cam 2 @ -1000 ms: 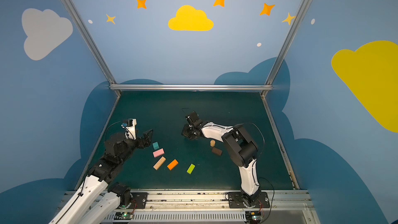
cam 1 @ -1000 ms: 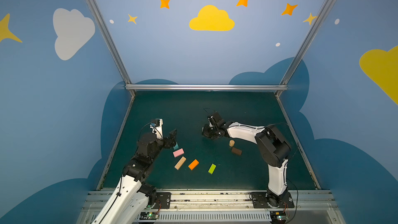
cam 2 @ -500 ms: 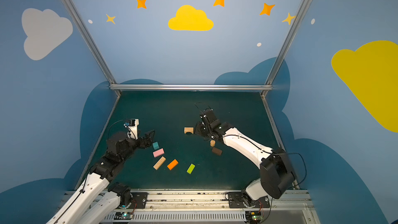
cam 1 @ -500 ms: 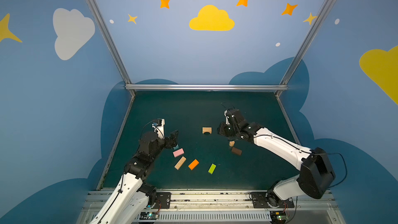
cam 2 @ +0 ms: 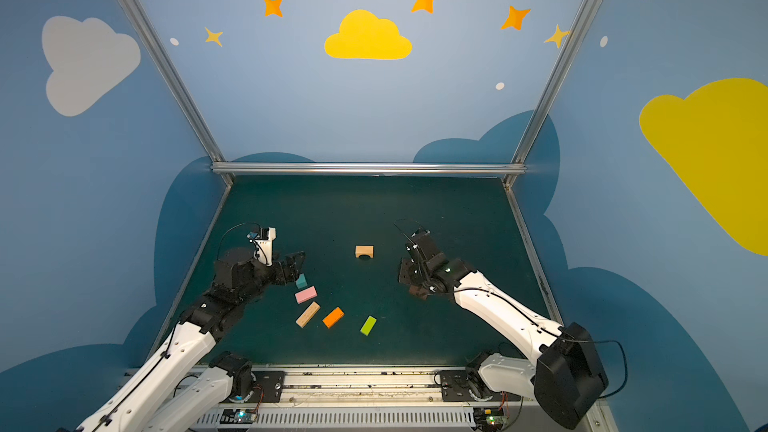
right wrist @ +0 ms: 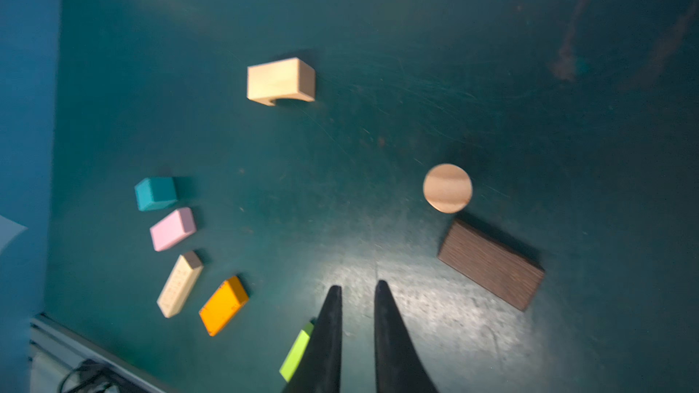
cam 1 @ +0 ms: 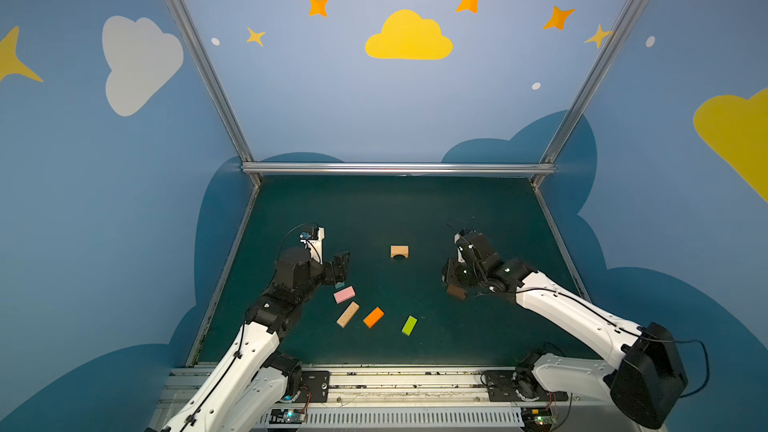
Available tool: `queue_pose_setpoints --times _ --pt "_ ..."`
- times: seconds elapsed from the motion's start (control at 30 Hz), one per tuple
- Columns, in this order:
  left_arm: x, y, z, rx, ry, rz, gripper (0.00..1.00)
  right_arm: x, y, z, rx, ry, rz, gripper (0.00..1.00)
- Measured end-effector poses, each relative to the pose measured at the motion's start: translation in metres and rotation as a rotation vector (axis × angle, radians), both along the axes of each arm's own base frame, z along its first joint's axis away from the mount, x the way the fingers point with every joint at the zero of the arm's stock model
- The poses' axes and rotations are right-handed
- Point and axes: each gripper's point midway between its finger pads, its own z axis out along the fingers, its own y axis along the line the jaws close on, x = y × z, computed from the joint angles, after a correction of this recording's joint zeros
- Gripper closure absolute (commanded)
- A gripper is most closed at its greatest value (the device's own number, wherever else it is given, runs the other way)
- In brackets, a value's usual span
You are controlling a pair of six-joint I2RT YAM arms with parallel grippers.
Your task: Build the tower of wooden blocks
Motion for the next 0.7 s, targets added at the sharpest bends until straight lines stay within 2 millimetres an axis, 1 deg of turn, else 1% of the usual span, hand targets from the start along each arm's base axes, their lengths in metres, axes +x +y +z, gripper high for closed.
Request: queue_pose_setpoints --times 0.07,0.33,0.47,0.63,0.7 --pt "0.001 -0.002 -0.001 -0.004 0.008 -0.005 0.15 -0.004 -0.005 -0.002 -0.011 0.004 -0.005 0.71" --pt "0.003 -0.008 -0.011 -0.008 0.055 -0.019 0.16 -0.011 -0.017 -0.004 -0.040 0.010 -0.024 0.68" --pt "0.004 -0.008 -0.010 -0.005 0.078 -0.010 0.16 -0.013 -0.018 -0.006 -0.045 0.022 -0.028 0.65" --pt "0.005 0.006 0.003 -0.051 0.186 0.136 0.20 -0.013 -0.018 -0.008 -0.051 0.026 -0.026 0.61" --pt "0.003 0.007 0.003 -0.080 0.252 0.178 0.22 -0.013 -0.018 -0.008 -0.052 0.025 -0.025 0.59"
